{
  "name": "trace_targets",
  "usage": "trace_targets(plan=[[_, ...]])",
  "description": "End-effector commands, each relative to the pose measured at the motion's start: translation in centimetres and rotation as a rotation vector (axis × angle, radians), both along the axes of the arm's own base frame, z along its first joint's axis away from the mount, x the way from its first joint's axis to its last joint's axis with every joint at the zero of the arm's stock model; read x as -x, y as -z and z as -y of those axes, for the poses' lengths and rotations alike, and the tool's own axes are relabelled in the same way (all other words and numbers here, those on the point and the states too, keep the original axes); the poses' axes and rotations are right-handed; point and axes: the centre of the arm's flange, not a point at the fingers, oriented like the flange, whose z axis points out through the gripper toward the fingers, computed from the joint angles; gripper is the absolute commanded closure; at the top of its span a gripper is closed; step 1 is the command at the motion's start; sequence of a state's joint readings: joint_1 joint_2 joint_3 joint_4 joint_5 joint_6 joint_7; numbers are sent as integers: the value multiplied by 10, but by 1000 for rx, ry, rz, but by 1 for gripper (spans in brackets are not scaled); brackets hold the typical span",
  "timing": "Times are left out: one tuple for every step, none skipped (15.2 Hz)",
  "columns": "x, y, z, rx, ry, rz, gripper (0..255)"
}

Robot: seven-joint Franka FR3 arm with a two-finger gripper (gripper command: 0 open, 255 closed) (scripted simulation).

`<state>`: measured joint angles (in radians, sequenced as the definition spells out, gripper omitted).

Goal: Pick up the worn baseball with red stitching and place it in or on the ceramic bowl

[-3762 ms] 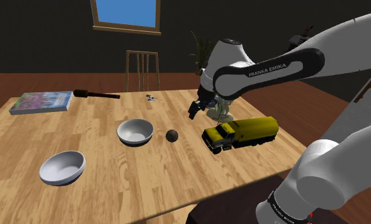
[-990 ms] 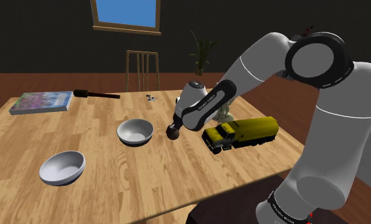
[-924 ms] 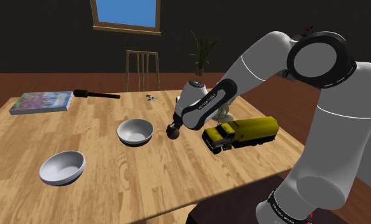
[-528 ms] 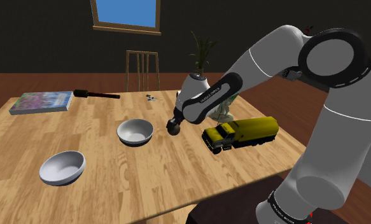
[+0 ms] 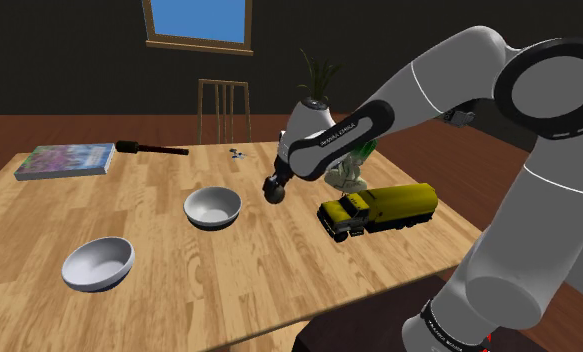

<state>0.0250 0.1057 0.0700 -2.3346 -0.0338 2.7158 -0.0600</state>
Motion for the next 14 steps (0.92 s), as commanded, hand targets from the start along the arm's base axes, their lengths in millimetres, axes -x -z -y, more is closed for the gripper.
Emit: trace_targets(plan=[[-1, -11, 0, 0, 0, 0, 255], [-1, -17, 0, 0, 0, 0, 255], [-1, -22, 0, 0, 0, 0, 255], [-1, -27, 0, 0, 0, 0, 255], [-1, -32, 0, 0, 0, 0, 255], [-1, -38, 0, 0, 0, 0, 255], [-1, -43, 0, 0, 0, 0, 255], [-1, -48, 0, 0, 0, 0, 255], [-1, -54, 0, 0, 0, 0, 255], [-1, -59, 0, 0, 0, 0, 255], [-1, -63, 0, 0, 0, 0, 255], [-8, -64, -11, 0, 0, 0, 255], [-16, -65, -22, 0, 0, 0, 255], [-23, -66, -33, 0, 0, 0, 255]])
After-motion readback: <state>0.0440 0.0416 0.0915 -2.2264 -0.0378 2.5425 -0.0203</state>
